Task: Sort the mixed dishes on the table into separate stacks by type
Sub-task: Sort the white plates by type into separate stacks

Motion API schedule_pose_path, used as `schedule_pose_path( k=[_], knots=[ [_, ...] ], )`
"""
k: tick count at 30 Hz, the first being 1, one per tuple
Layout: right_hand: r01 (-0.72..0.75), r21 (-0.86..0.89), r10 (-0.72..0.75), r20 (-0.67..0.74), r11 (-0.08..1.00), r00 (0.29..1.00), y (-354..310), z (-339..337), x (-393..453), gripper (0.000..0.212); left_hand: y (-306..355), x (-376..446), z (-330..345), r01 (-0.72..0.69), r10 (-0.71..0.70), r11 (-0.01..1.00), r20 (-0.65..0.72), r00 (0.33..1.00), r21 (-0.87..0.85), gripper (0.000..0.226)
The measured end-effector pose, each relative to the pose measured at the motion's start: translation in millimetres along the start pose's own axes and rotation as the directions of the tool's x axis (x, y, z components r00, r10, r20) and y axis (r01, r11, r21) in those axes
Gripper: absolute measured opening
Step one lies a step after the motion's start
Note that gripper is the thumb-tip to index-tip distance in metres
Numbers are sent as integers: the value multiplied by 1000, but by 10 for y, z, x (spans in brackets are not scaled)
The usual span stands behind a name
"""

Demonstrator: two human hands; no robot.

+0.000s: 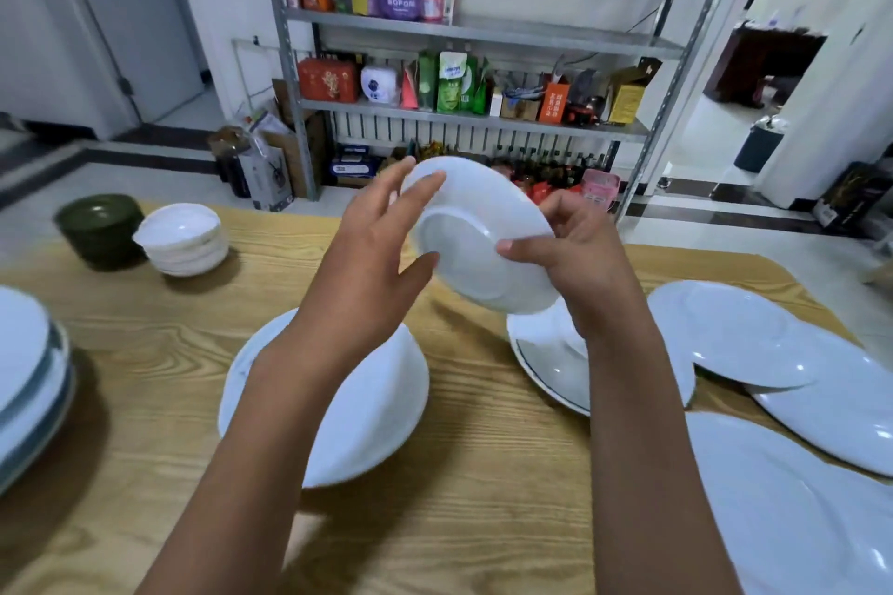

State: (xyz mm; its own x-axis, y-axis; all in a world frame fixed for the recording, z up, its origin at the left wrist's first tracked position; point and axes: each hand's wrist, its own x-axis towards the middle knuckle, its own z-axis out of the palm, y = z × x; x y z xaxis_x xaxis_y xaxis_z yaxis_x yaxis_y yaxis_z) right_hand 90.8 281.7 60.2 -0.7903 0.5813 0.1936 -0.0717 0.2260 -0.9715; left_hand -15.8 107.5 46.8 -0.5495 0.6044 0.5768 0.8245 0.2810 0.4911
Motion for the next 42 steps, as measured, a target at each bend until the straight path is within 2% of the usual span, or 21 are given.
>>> schedule_pose_path(
  k=[2,4,6,8,9,12,15,17,20,22,24,26,29,32,35,38,39,40,42],
  knots=[
    [118,-64,-110,118,991,987,47,242,-59,38,-110,-40,-117,-29,31,997,-18,999,71,83],
    [192,-127,-165,194,973,967,105,462,-98,35,-184,-71,-208,-35,35,994,6,999,108,82],
    [306,-235,-262,202,922,944,134,657,-99,42,-281,-102,-233,-19,8,991,82,997,134,60],
    [458,-345,-415,194,819,889,148,782,-94,52,-361,-132,-243,-13,-19,978,153,988,209,28],
    [510,-372,-473,192,776,860,163,812,-90,53,-391,-154,-250,-15,-31,964,168,985,267,22],
    [605,-399,-582,192,689,790,207,865,-83,42,-449,-290,-191,66,-119,927,123,985,370,28],
    [670,-430,-647,225,605,729,226,944,-122,33,-529,-512,-59,125,-150,944,59,987,305,45],
    [655,-442,-599,279,613,750,246,988,-139,36,-626,-632,-38,154,-172,952,44,984,266,46],
    [521,-504,-353,395,689,848,292,1017,-144,41,-737,-759,-152,183,-226,934,108,968,308,40],
    [436,-629,-198,414,644,889,326,1024,-150,44,-800,-870,-247,181,-252,909,151,956,375,35],
    [378,-733,-128,375,565,918,354,1023,-139,57,-847,-986,-320,179,-276,888,179,944,423,29],
    [275,-798,-9,321,535,947,356,1010,-146,70,-846,-1089,-345,178,-307,868,220,926,463,24],
    [158,-854,214,296,496,931,349,964,-167,75,-805,-1178,-334,172,-360,838,288,888,518,28],
    [148,-868,306,320,474,896,358,919,-175,69,-816,-1227,-313,177,-350,865,312,884,469,34],
    [130,-851,348,342,509,873,359,877,-183,68,-862,-1254,-314,171,-364,878,392,845,447,44],
    [113,-838,374,354,534,857,378,825,-171,66,-845,-1270,-328,150,-360,885,443,821,442,91],
    [106,-833,380,356,543,854,379,810,-170,65,-827,-1276,-340,164,-369,889,457,809,427,101],
    [97,-827,386,358,554,850,375,797,-173,65,-799,-1278,-357,183,-388,887,469,793,424,101],
    [83,-813,397,367,576,841,365,764,-192,65,-742,-1264,-376,214,-432,869,475,767,445,81]
  ],
)
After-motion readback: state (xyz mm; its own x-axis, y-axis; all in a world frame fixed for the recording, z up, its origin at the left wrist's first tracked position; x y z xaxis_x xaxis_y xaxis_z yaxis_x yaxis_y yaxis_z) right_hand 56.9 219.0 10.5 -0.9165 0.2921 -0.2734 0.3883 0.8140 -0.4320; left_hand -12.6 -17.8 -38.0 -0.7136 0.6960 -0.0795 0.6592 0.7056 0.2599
